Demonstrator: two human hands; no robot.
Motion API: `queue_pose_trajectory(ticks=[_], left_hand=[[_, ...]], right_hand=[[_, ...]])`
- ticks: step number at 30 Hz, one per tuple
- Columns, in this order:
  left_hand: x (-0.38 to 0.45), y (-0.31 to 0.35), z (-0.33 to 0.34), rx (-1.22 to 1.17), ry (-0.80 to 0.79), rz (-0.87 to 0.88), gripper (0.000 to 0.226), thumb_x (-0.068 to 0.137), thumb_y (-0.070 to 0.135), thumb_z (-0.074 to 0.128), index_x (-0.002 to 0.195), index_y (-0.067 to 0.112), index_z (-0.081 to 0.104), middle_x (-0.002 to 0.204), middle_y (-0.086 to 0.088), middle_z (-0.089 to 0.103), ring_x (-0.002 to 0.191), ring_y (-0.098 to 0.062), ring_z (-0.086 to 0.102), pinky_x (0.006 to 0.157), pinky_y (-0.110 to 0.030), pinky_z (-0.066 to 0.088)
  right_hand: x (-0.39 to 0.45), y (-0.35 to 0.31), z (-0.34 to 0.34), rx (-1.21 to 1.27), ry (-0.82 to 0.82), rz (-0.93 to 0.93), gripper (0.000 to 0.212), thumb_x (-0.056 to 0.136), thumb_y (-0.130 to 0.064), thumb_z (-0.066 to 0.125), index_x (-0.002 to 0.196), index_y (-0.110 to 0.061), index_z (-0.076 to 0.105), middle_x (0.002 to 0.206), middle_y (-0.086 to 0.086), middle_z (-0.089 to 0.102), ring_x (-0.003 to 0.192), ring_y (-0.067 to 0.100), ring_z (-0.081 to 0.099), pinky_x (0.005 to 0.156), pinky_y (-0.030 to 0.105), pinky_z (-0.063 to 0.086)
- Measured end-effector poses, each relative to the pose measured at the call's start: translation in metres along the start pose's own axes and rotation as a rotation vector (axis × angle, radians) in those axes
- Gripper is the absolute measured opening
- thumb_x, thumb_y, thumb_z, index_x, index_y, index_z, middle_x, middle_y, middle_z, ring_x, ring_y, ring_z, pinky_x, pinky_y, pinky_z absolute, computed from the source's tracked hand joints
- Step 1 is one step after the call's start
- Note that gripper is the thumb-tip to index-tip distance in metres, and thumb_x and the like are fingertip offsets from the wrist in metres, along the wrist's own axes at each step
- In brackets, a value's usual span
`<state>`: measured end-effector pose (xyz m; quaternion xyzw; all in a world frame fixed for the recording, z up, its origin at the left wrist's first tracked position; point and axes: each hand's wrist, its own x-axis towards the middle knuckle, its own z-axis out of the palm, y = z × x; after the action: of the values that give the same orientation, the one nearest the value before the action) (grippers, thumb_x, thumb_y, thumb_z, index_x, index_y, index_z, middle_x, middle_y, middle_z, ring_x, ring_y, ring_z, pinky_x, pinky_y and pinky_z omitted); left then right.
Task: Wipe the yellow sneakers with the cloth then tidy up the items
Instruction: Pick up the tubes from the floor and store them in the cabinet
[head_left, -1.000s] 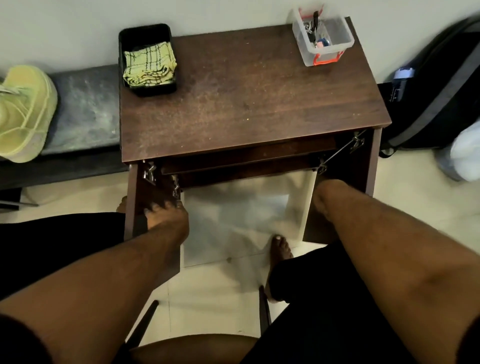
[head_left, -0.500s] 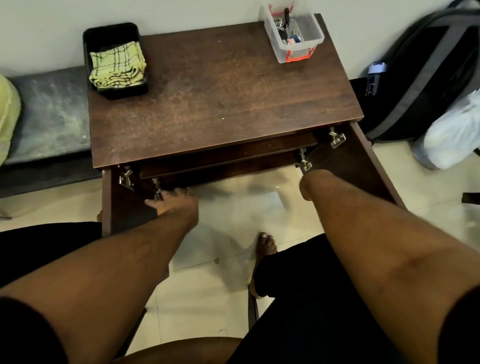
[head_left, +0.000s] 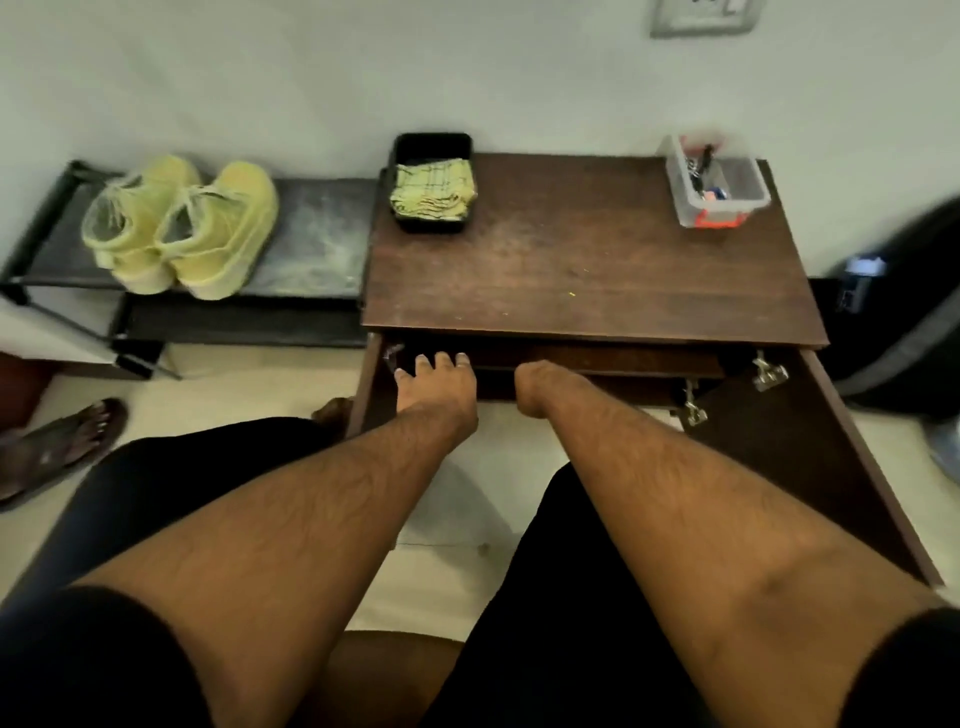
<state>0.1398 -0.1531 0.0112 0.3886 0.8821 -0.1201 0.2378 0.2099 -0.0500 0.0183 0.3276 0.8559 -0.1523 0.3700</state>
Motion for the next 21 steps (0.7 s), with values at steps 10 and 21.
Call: queue_pose_trajectory(ticks=[10, 21], left_hand=[[-0.052, -0.159, -0.041, -0.135, 0.152, -0.236, 0.06, 0.085, 0.033, 0.062, 0.138, 0.011, 0.042, 0.139, -0.01, 0.046, 0.131, -0.031, 0.041, 0.103, -0.044, 0.038], [-0.057, -0.352, -0.034, -0.151, 0.24, -0.35, 0.034, 0.089, 0.017, 0.053, 0.122, 0.012, 0.055, 0.126, -0.012, 0.055, 0.119, -0.032, 0.051, 0.092, -0.043, 0.044]], right_hand=[[-0.063, -0.165, -0.082, -0.09, 0.145, -0.353, 0.026, 0.091, -0.006, 0.049, 0.111, -0.001, 0.064, 0.114, 0.014, 0.064, 0.097, 0.025, 0.061, 0.074, 0.029, 0.047], [-0.047, -0.294, -0.103, -0.021, 0.216, -0.449, 0.046, 0.092, -0.017, 0.058, 0.136, -0.008, 0.049, 0.141, 0.007, 0.049, 0.126, 0.023, 0.048, 0.104, 0.03, 0.038]])
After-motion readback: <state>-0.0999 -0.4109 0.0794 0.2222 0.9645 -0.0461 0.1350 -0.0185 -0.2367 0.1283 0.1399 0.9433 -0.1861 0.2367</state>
